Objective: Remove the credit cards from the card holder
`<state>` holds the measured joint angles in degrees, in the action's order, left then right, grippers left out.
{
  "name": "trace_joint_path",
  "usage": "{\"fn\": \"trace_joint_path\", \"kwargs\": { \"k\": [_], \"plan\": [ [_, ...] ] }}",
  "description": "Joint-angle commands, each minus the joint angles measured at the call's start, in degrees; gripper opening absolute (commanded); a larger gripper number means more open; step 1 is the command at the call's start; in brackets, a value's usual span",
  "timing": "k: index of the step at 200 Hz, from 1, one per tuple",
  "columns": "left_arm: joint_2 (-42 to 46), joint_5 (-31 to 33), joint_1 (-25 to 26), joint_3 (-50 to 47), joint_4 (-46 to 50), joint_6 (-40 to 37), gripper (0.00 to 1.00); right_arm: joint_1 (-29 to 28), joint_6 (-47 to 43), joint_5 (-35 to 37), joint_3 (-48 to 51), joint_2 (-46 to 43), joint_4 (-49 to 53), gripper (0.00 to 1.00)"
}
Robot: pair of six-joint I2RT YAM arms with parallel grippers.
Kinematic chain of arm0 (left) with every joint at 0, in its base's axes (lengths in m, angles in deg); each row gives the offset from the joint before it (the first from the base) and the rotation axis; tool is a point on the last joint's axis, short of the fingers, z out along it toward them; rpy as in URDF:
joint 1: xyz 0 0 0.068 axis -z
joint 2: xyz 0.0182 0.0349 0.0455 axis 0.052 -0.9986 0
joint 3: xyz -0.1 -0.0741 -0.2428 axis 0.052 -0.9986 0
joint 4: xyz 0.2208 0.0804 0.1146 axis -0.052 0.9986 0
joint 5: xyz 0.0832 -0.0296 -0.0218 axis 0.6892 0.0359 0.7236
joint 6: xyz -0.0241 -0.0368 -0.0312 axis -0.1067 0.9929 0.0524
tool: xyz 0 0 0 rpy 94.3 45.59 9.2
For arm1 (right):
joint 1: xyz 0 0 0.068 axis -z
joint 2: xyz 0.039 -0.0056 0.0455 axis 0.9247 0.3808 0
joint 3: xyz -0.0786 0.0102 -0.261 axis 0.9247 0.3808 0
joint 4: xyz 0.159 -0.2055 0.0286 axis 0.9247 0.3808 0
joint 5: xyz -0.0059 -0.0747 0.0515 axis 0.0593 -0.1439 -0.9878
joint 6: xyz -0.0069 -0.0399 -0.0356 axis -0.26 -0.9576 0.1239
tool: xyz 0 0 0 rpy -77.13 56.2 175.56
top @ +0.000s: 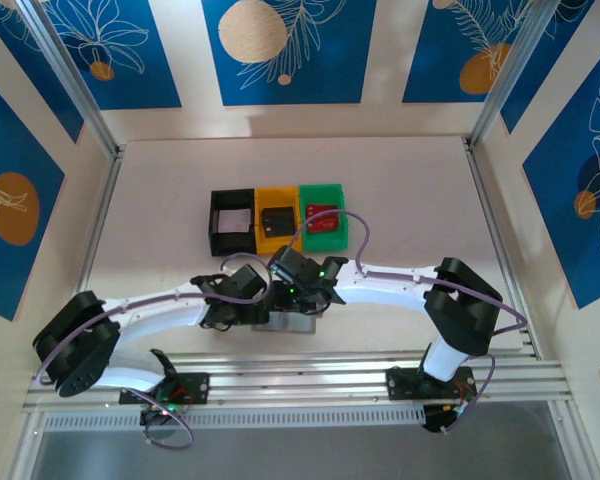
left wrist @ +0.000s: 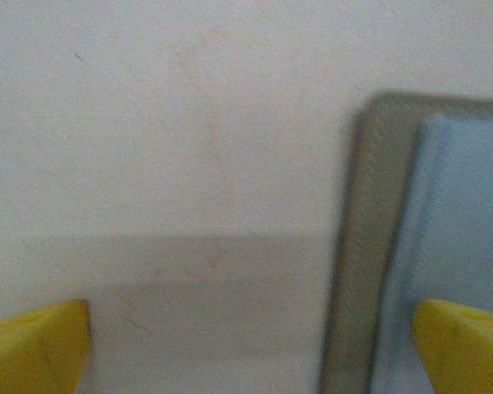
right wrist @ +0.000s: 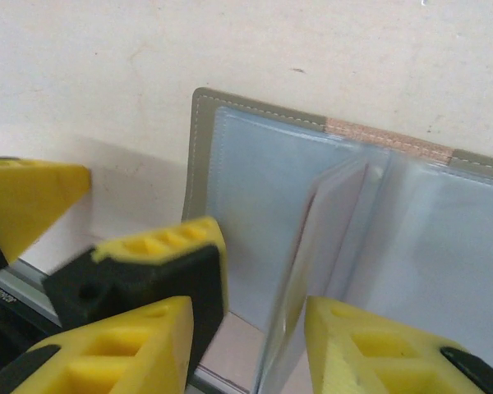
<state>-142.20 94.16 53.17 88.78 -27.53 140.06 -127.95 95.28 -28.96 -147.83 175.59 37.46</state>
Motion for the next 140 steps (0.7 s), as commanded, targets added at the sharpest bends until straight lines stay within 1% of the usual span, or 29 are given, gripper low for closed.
{"fn": "trace_joint_path", "kwargs": {
  "k": [1,36,97,140],
  "plan": [
    [4.2,-6.99,1.49,-1.92,-0.78,0.66,1.0,-0.34,0.69,-0.1,-1.5,0.31,0.88,0.42],
    [9.4,-5.99,1.41,-3.09,-0.27,0.73,1.0,-0.39,0.86,0.16,-1.41,0.49,1.31,0.41],
    [7.33,-7.11,1.4,-2.81,-1.24,0.73,1.0,-0.31,1.12,0.58,-0.85,-0.04,1.59,0.34],
    [7.56,-6.14,1.44,-2.04,0.05,0.31,1.0,-0.14,1.15,0.76,-0.12,-0.41,1.51,0.33]
  ]
}}
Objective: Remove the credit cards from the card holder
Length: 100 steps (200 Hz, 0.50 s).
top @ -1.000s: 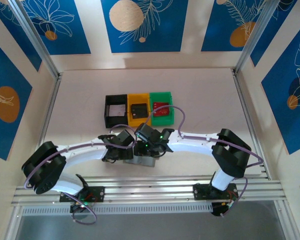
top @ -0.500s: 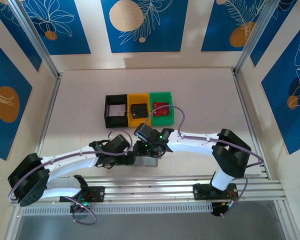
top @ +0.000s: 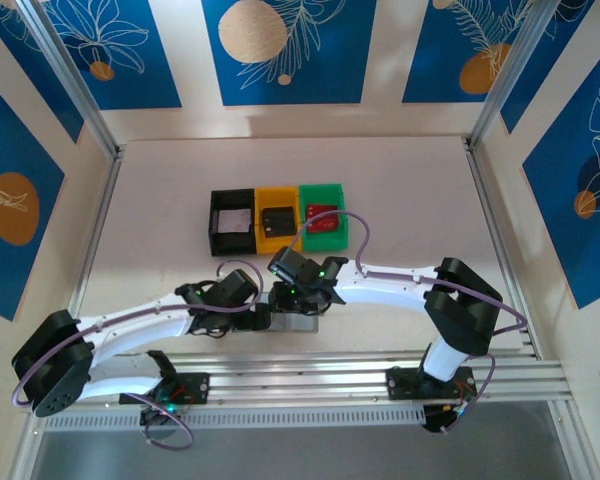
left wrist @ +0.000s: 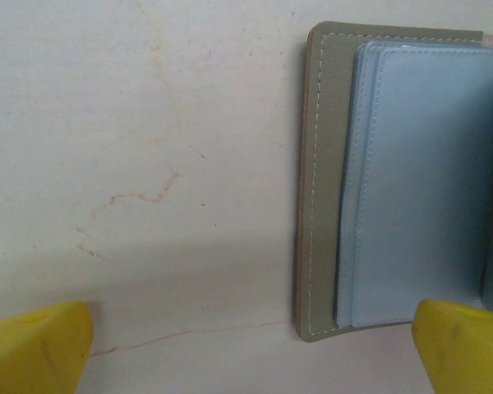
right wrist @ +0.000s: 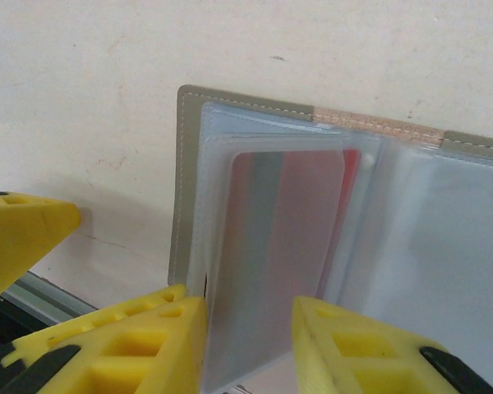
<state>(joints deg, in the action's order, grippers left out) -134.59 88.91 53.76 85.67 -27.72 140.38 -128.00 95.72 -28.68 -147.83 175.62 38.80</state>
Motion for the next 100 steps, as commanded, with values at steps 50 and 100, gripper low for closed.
{"fn": "trace_joint_path", "kwargs": {
  "k": [50,100],
  "plan": [
    [0.15,-0.94,0.75,0.84,0.25,0.1,1.0,0.23,0.86,0.67,0.6,-0.86,0.32,0.28],
    [-0.37,-1.15,0.74,0.97,0.08,0.11,1.0,0.77,1.21,0.91,2.19,-2.3,0.35,0.23]
  ]
}}
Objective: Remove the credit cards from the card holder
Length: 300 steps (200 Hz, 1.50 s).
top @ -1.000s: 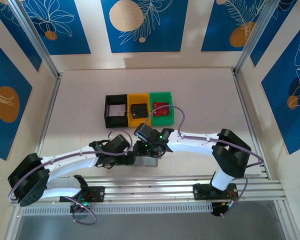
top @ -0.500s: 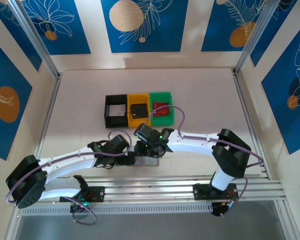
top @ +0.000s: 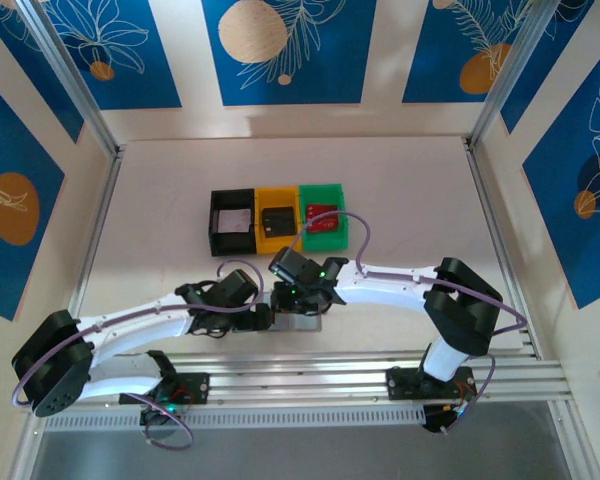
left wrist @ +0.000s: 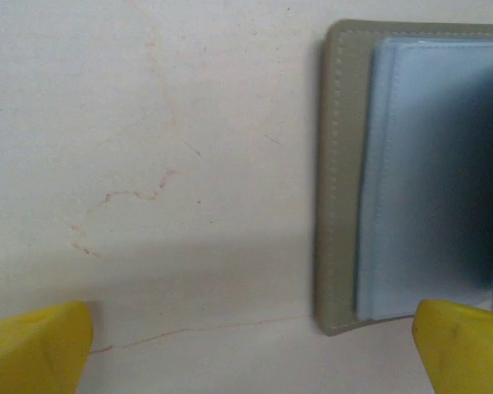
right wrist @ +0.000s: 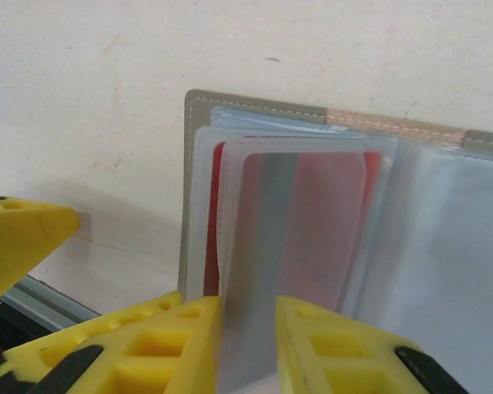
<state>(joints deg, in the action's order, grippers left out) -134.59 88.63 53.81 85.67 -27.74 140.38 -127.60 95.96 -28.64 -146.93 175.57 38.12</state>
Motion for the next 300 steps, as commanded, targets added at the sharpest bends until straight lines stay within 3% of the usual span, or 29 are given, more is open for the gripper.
{"fn": "trace_joint_path", "kwargs": {
  "k": [1,68,167,300],
  "plan": [
    [-0.34,-0.83,0.73,0.97,0.1,0.13,1.0,0.39,0.97,0.88,1.3,-2.28,1.03,0.23],
    [-0.57,-1.04,0.7,0.97,0.15,0.16,1.0,0.75,1.15,1.73,2.45,-3.82,1.78,0.18],
    [-1.95,-2.0,0.69,2.99,-2.36,1.6,1.0,3.58,1.06,2.32,6.1,-6.26,3.31,0.22],
    [-2.88,-6.09,0.68,2.28,-19.02,4.65,0.87,9.25,0.46,-1.09,15.53,-7.59,-2.75,0.09]
  ]
}}
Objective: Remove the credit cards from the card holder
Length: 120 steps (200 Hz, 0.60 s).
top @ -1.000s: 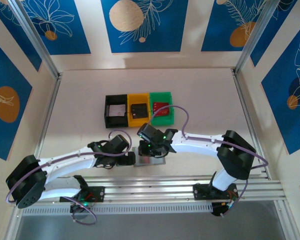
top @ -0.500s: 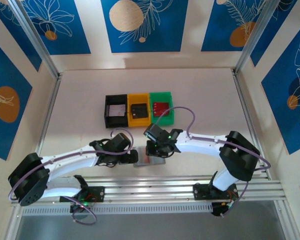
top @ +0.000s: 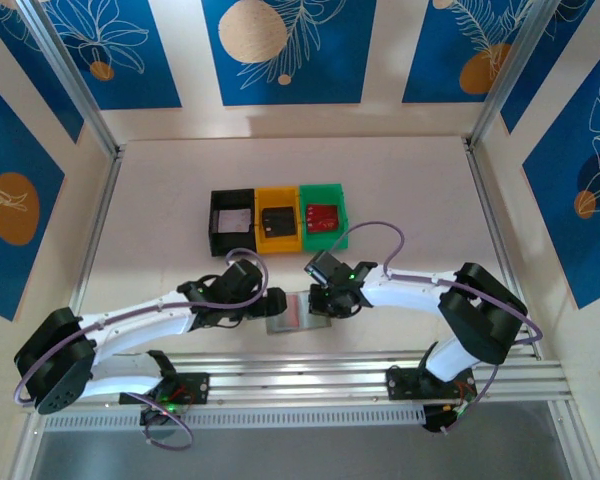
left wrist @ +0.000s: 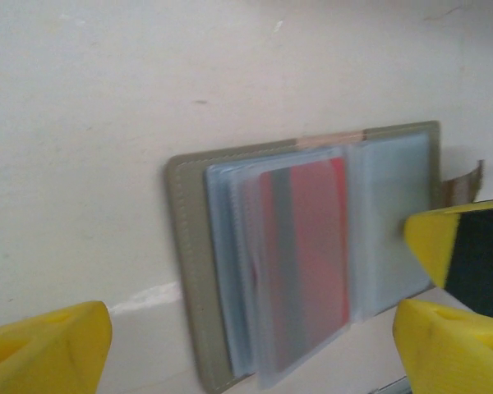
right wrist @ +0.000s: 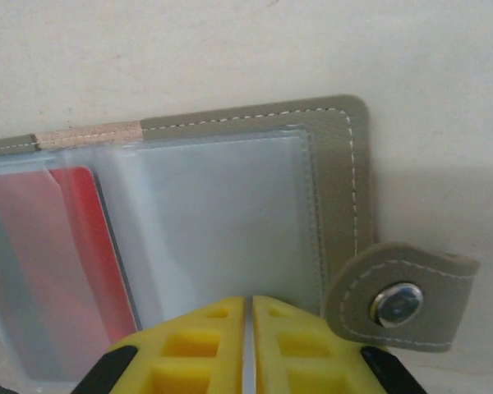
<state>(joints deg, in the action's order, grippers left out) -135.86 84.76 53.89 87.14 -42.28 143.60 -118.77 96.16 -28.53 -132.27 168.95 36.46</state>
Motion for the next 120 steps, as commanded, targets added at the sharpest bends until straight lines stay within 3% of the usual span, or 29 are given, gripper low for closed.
{"fn": "trace_joint_path", "kwargs": {
  "k": [1,120],
  "plan": [
    [-1.64,-2.29,0.59,0.82,-4.6,1.48,0.87,0.43,0.26,-1.22,0.92,-0.96,-1.13,0.09],
    [-4.71,-7.51,0.64,-3.1,-17.48,6.74,0.75,0.97,0.51,-2.48,2.06,-0.34,-3.11,0.03]
  ]
}}
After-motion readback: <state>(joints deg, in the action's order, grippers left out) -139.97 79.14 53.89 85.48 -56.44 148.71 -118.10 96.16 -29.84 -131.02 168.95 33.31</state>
